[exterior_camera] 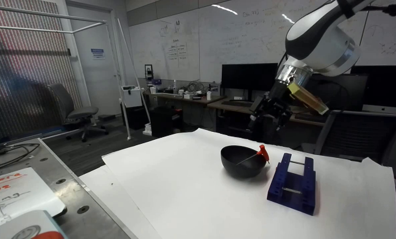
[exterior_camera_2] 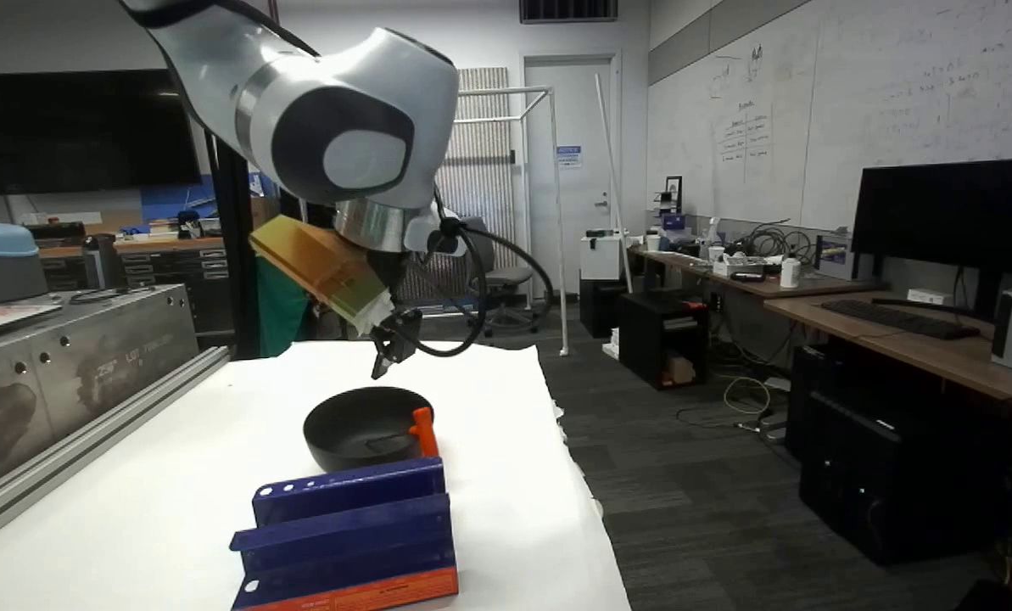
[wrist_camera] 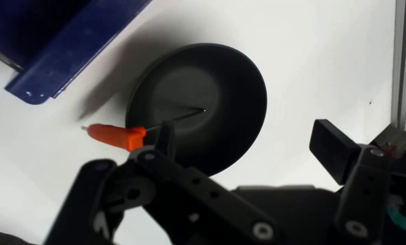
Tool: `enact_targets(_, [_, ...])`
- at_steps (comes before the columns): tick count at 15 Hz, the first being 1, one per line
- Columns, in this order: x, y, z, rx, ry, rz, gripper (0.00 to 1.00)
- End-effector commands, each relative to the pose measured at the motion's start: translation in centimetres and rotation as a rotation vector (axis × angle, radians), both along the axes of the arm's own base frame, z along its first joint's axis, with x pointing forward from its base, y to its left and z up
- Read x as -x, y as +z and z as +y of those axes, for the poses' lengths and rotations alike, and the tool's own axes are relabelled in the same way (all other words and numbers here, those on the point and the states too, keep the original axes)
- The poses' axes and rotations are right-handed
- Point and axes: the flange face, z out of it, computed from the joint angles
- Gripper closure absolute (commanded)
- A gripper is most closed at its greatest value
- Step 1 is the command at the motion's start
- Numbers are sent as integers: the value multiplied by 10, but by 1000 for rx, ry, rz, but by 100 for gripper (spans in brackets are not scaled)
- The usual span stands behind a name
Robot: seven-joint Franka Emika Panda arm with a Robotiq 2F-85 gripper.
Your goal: Remove the tool from the tool box and put it in the black bowl
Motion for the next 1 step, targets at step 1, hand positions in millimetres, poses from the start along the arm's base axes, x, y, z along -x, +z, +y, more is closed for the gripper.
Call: enact_targets(1, [28, 28, 9, 116, 23, 92, 0])
